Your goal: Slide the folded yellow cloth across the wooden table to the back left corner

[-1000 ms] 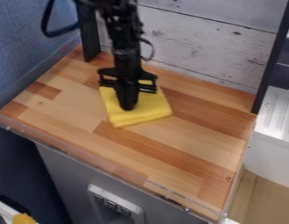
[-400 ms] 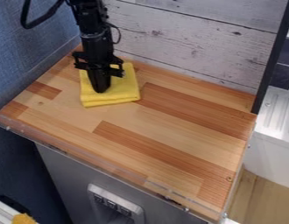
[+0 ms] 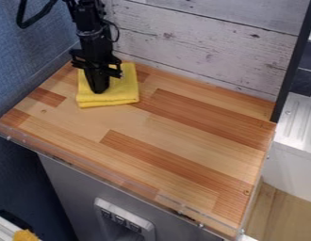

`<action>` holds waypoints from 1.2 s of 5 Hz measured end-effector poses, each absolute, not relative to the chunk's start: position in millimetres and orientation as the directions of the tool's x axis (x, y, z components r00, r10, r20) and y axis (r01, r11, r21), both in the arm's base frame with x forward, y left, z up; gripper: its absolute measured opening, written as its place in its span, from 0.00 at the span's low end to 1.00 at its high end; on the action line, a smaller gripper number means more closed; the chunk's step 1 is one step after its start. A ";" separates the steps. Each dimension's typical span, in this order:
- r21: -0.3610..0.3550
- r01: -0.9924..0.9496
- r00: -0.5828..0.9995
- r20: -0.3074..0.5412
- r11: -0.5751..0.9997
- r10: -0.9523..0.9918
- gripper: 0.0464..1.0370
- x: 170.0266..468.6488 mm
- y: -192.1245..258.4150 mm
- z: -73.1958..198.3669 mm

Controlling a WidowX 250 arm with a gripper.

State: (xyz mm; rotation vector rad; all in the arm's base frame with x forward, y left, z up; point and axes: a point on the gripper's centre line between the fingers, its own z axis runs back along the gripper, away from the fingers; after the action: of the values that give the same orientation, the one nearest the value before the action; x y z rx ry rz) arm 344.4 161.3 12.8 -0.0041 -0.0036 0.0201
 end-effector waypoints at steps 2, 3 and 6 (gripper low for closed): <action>-0.001 -0.009 1.000 -0.025 1.000 0.008 0.46 341.7 162.6 19.2; 0.007 -0.018 1.000 -0.015 1.000 0.018 0.76 329.8 155.0 36.5; -0.001 0.003 1.000 0.022 1.000 -0.003 0.96 294.3 125.5 95.2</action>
State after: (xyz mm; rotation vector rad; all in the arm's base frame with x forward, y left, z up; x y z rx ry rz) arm 294.3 125.5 95.2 -0.0011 -0.0222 -0.0034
